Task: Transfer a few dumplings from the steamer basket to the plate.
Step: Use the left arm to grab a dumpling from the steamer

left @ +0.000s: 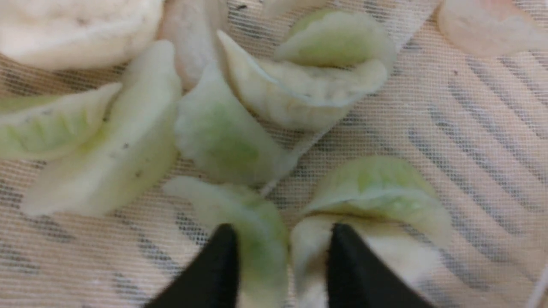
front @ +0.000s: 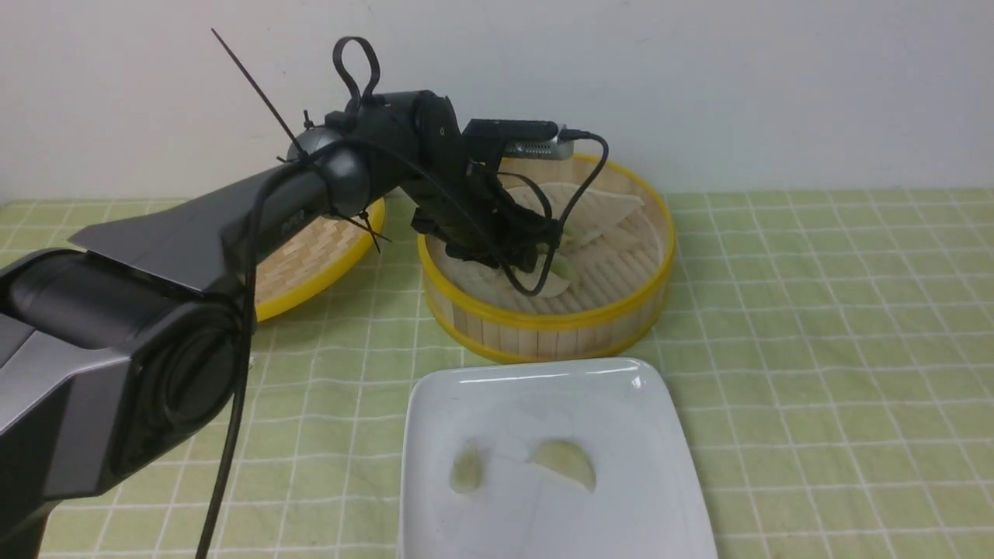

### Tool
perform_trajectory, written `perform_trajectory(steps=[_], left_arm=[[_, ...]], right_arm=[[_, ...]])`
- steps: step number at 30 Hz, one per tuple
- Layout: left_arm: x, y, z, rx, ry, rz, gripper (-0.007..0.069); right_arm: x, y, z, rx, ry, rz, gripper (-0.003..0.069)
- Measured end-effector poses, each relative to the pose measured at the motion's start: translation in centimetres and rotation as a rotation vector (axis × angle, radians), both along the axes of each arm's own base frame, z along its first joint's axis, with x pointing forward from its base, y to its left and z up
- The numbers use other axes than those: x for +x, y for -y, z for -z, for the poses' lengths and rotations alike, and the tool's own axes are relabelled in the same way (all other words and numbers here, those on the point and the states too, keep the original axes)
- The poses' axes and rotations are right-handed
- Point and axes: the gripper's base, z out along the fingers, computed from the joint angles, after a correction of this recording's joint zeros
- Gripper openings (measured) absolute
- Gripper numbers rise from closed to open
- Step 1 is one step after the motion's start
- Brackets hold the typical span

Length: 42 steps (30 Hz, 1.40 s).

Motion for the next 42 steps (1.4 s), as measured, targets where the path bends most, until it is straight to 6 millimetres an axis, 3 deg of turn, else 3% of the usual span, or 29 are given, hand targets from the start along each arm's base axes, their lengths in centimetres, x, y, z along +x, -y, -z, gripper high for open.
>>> perform_trajectory(steps=[4, 6, 16, 22, 27, 36, 42], left_arm=[[-0.1, -0.1, -0.7, 0.032, -0.018, 0.024, 0.0045], [-0.2, -0.2, -1.0, 0.057, -0.034, 0.042, 0.0016], [0.0, -0.7, -4.5, 0.155, -0.042, 0.094, -0.0006], [0.1, -0.7, -4.2, 0.159, -0.039, 0.094, -0.0001], [0.7, -0.5, -3.7, 0.146, 0.0, 0.083, 0.0076], [1.7, -0.1, -2.0, 0.101, 0.024, 0.005, 0.0349], [2.0, 0.0, 0.0, 0.059, -0.033, -0.097, 0.036]], right_arm=[[0.0, 0.0, 0.0, 0.003, 0.001, -0.003, -0.0014], [0.0, -0.1, 0.0, 0.007, 0.001, -0.005, -0.0014], [0.0, -0.1, 0.0, 0.0, 0.004, -0.02, -0.0014], [-0.1, -0.2, 0.0, 0.0, 0.007, -0.027, -0.0014], [-0.1, -0.2, 0.0, 0.001, 0.007, -0.027, -0.0014], [-0.1, -0.2, 0.0, 0.003, 0.006, -0.028, -0.0014], [-0.1, -0.2, 0.0, 0.003, 0.006, -0.028, -0.0014]])
